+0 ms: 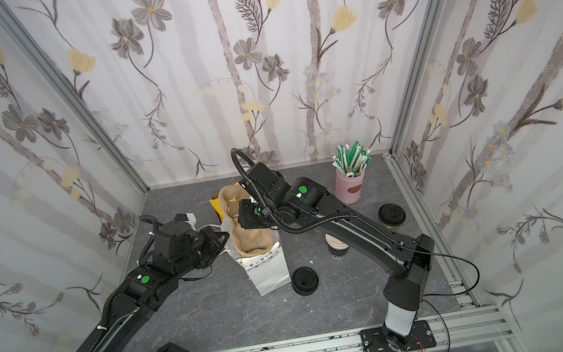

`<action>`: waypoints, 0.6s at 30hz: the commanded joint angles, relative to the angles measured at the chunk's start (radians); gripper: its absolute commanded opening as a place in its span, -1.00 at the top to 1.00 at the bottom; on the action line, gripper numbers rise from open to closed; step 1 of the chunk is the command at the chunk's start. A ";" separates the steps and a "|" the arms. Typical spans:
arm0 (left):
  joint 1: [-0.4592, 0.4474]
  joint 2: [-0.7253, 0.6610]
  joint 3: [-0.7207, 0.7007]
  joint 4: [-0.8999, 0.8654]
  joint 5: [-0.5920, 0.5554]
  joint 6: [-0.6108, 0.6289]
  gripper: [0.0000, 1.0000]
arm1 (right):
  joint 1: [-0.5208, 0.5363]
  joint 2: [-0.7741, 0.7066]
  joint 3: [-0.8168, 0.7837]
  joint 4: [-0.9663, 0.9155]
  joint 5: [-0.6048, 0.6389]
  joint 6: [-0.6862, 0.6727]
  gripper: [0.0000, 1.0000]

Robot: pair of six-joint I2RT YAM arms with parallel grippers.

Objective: Pack a coffee takeout order
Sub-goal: Place the coffee cup in the cup tray.

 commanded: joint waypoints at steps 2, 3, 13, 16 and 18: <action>-0.001 0.001 0.014 0.030 -0.047 -0.033 1.00 | 0.020 -0.007 0.008 -0.048 0.063 -0.012 0.47; -0.002 0.002 0.018 0.030 -0.051 -0.036 1.00 | 0.024 -0.006 0.007 -0.056 0.068 -0.012 0.47; -0.016 0.038 0.044 0.031 -0.058 -0.027 1.00 | 0.035 0.068 0.127 -0.152 0.099 -0.056 0.47; -0.020 0.041 0.041 0.033 -0.058 -0.031 1.00 | 0.029 0.103 0.180 -0.160 0.090 -0.064 0.47; -0.024 0.041 0.040 0.034 -0.060 -0.035 1.00 | 0.022 0.120 0.200 -0.162 0.091 -0.067 0.47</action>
